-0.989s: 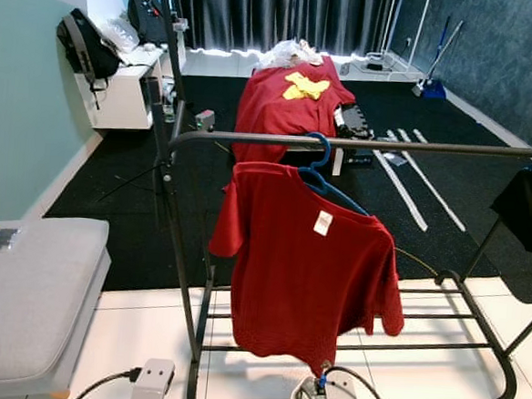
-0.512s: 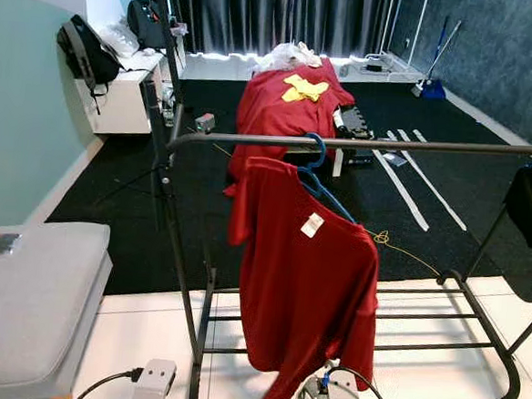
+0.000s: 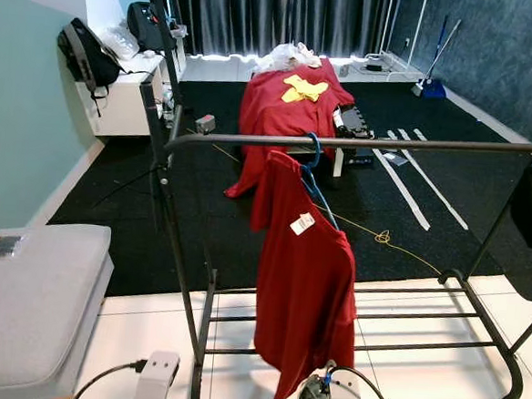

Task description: Hang hanger

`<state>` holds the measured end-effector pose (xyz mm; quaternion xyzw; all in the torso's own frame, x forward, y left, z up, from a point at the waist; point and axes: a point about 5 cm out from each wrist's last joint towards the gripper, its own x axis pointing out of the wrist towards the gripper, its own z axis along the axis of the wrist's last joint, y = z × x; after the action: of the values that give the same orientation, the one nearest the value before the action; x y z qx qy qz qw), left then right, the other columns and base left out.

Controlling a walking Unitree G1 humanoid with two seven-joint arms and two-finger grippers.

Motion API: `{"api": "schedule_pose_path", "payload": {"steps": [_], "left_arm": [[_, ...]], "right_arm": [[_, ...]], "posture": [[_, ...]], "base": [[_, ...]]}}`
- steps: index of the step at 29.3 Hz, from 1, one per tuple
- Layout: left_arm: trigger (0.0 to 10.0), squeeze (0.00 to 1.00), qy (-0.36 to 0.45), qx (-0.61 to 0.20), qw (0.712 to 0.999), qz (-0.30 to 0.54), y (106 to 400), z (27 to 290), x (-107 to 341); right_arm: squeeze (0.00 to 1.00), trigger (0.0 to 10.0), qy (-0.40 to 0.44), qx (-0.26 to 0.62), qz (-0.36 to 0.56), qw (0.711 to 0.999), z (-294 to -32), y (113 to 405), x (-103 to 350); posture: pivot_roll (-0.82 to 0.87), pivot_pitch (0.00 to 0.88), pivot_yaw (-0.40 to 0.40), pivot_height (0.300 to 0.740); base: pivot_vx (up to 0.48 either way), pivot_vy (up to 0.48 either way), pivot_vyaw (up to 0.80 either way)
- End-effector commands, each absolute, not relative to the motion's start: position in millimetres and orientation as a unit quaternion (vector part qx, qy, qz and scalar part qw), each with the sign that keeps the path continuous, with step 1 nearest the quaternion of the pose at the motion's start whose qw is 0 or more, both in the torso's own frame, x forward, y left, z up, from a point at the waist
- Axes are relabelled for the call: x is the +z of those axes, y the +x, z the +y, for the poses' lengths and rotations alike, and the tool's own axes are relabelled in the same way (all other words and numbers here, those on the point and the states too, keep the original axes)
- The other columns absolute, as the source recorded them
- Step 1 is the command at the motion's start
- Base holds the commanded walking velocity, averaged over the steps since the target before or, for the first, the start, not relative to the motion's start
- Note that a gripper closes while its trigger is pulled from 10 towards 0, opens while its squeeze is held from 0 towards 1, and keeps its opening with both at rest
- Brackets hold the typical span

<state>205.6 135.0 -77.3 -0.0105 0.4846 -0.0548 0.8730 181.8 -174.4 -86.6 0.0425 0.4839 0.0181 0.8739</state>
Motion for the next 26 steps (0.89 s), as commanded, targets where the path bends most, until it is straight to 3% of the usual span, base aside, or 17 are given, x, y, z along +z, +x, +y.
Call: {"api": "schedule_pose_path", "payload": {"steps": [1,26], "left_arm": [[10.0,0.0,-0.004,-0.05,0.868,0.493,204.0,139.3,-78.4],[10.0,0.0,-0.007,-0.051,0.867,0.496,197.6,143.1,-81.5]], "right_arm": [[0.0,10.0,0.06,0.024,0.478,0.876,-164.5,187.7,-84.5],[0.0,10.0,0.057,0.026,0.473,0.879,-160.9,188.6,-84.3]], "posture": [[0.05,0.01,0.021,0.74],[0.05,0.0,0.035,0.74]], "base": [[0.0,0.0,0.0],[0.0,0.0,0.0]]}}
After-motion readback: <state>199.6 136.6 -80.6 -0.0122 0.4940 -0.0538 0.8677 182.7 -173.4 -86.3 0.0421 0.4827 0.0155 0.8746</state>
